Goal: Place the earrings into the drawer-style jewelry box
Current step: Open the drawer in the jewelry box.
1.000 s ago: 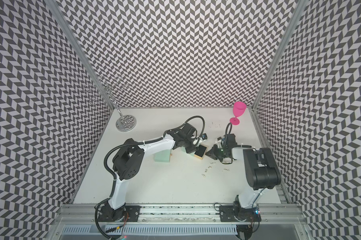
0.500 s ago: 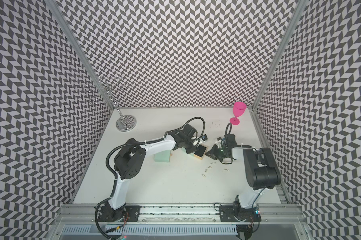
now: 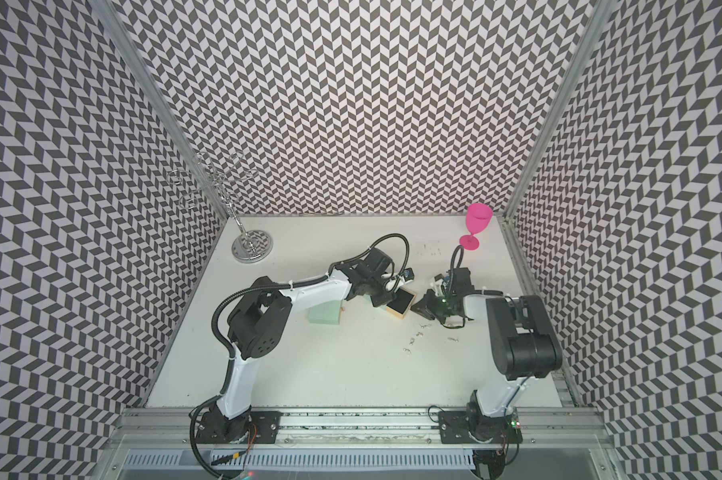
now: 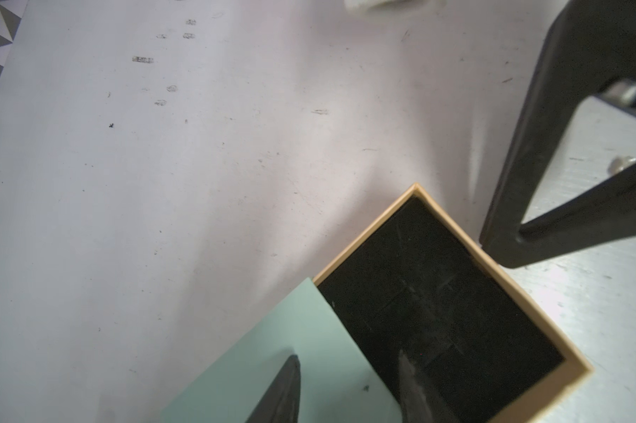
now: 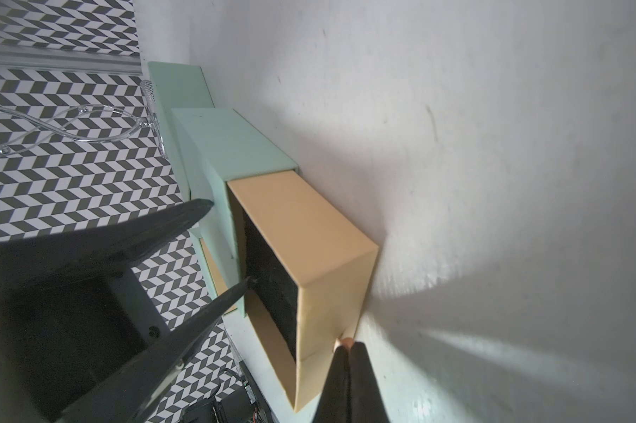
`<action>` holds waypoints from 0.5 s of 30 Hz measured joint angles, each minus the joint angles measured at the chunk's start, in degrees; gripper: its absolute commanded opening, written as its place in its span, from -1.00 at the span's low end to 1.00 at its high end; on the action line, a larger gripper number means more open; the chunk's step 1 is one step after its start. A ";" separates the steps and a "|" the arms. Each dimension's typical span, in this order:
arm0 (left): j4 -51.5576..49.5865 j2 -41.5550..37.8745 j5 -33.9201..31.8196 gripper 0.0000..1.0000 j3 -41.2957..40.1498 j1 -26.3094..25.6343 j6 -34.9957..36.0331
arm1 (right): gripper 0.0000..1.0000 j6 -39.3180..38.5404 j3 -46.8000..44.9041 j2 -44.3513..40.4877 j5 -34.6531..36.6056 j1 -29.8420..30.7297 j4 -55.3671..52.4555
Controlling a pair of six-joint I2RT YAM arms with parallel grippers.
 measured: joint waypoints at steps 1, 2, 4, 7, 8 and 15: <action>0.20 0.00 0.00 -0.10 -0.09 0.00 -0.02 | -1.00 -0.02 0.00 0.00 0.00 0.00 0.00; 0.31 0.00 0.00 -0.10 -0.11 0.00 -0.02 | -1.00 -0.02 0.00 0.00 0.00 0.00 0.00; 0.31 -0.02 0.04 -0.08 -0.11 0.00 -0.02 | -0.93 0.00 -0.02 0.00 0.00 0.00 0.00; 0.31 -0.02 0.26 0.01 -0.11 0.04 -0.07 | -0.79 0.00 0.00 0.00 0.02 0.00 0.00; 0.31 -0.02 0.35 0.05 -0.11 0.07 -0.11 | -0.77 -0.02 0.00 0.00 0.09 0.00 -0.07; -0.61 -0.57 1.81 0.21 0.13 0.33 -0.28 | -0.56 -0.26 0.00 -1.18 2.23 0.00 -2.27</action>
